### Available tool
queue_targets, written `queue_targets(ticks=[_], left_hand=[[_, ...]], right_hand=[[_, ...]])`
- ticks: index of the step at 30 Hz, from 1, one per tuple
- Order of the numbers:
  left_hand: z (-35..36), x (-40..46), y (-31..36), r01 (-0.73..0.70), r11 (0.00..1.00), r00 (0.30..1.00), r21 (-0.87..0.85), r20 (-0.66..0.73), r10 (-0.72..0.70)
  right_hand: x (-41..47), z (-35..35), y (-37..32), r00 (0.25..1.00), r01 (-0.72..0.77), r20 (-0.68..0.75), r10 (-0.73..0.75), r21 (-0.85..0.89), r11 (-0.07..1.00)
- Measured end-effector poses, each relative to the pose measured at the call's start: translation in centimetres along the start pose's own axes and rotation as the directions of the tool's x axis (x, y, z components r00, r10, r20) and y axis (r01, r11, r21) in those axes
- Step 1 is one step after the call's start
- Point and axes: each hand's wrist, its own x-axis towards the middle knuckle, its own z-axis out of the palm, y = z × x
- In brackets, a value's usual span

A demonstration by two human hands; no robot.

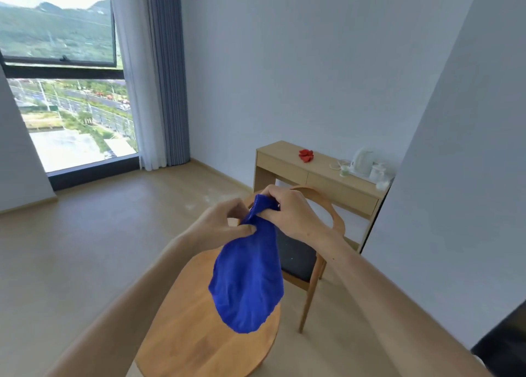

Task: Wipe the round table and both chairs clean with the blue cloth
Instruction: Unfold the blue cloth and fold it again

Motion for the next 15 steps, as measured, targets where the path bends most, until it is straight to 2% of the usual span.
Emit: queue_targets(ticks=[7,10,15], left_hand=[[0.3,6.3,0.7,0.016,0.999,0.997,-0.034,0.076,-0.013],[1.1,8.7,1.2,0.017,0.999,0.996,-0.052,0.093,-0.012],[2.2,12.9,1.8,0.025,1.0,0.996,0.019,0.082,-0.026]], right_hand=[[3.2,-1.8,4.5,0.997,-0.068,-0.034,0.069,0.021,0.997],[4.4,-3.0,6.3,0.995,-0.084,-0.042,0.087,0.086,0.993],[6.4,-6.1,9.3,0.998,-0.062,0.01,0.062,0.228,0.972]])
